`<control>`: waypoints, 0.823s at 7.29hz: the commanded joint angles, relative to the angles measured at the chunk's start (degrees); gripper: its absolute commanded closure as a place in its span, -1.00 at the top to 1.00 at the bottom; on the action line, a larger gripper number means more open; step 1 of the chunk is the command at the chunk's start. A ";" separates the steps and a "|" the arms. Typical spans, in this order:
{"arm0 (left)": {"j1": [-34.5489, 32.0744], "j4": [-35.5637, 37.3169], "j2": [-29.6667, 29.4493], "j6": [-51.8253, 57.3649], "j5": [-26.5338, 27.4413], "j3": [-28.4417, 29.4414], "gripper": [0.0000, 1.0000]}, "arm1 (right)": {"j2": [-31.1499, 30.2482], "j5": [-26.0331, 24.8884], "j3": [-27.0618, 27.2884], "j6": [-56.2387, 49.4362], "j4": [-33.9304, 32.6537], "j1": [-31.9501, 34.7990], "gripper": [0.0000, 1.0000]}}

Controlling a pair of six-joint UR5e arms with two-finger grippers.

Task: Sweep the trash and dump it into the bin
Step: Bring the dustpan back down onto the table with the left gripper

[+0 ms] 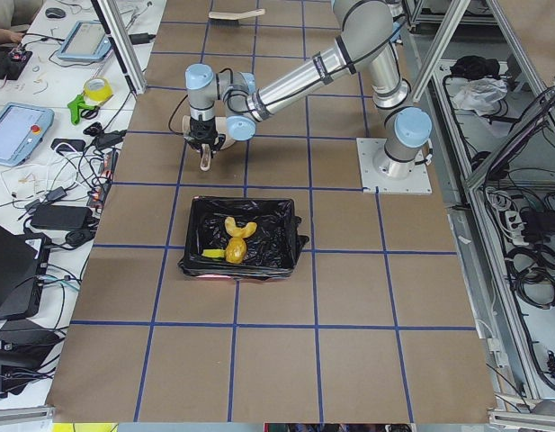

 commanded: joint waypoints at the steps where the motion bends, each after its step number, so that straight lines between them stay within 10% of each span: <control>1: -0.02 -0.16 -0.13 0.45 0.00 0.10 -1.00 | 0.00 0.00 0.00 0.00 0.00 0.00 1.00; 6: 0.07 0.63 -0.84 1.06 0.00 0.89 -1.00 | 0.00 0.00 0.00 0.00 0.00 0.00 1.00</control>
